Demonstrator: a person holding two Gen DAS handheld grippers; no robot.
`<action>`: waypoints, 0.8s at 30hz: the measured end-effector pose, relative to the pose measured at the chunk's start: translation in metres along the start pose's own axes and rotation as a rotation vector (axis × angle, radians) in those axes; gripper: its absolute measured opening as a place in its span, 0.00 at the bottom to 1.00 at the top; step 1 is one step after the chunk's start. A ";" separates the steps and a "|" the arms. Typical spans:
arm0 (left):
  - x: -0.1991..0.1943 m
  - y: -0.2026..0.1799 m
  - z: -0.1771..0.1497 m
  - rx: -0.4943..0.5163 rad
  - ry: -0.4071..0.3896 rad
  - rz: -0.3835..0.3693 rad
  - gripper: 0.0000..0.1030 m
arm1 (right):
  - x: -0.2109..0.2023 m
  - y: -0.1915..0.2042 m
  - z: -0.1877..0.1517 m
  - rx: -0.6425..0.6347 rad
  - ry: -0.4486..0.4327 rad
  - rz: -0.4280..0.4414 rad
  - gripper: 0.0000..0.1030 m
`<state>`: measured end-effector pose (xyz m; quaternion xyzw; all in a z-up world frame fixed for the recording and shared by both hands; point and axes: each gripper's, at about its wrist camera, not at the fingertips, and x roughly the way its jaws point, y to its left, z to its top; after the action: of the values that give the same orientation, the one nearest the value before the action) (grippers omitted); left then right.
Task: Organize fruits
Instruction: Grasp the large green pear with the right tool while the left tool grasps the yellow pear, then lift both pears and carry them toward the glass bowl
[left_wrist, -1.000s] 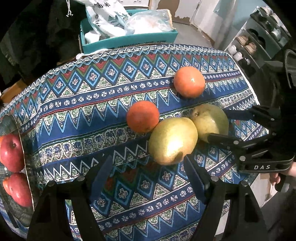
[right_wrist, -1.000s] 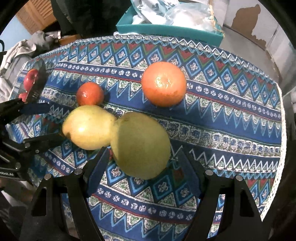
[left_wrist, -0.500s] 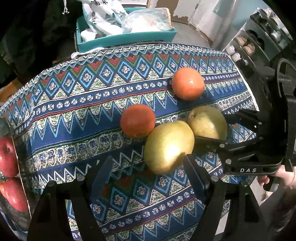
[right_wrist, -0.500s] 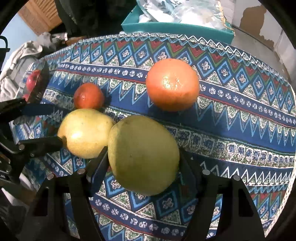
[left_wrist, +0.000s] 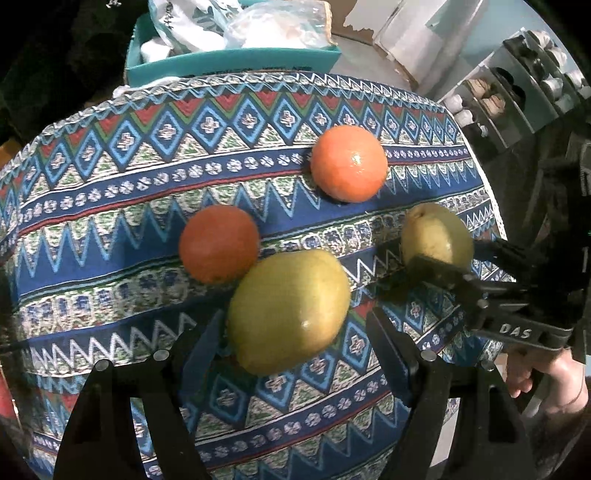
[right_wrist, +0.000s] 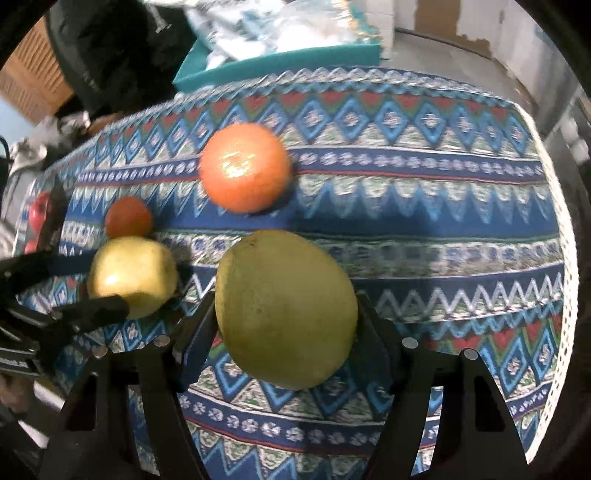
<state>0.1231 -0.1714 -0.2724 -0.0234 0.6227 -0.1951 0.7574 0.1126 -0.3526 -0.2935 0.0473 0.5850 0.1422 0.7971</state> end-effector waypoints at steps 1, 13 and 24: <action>0.002 -0.002 0.000 0.003 0.000 0.009 0.80 | -0.002 -0.003 0.000 0.008 -0.008 -0.003 0.70; 0.030 -0.016 0.011 -0.002 0.027 0.083 0.80 | -0.017 -0.021 -0.001 0.047 -0.040 -0.006 0.70; 0.040 -0.025 0.012 0.033 0.018 0.118 0.70 | -0.012 -0.015 0.003 0.052 -0.043 -0.012 0.70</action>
<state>0.1335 -0.2101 -0.3005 0.0273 0.6265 -0.1605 0.7622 0.1147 -0.3697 -0.2846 0.0677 0.5715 0.1210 0.8088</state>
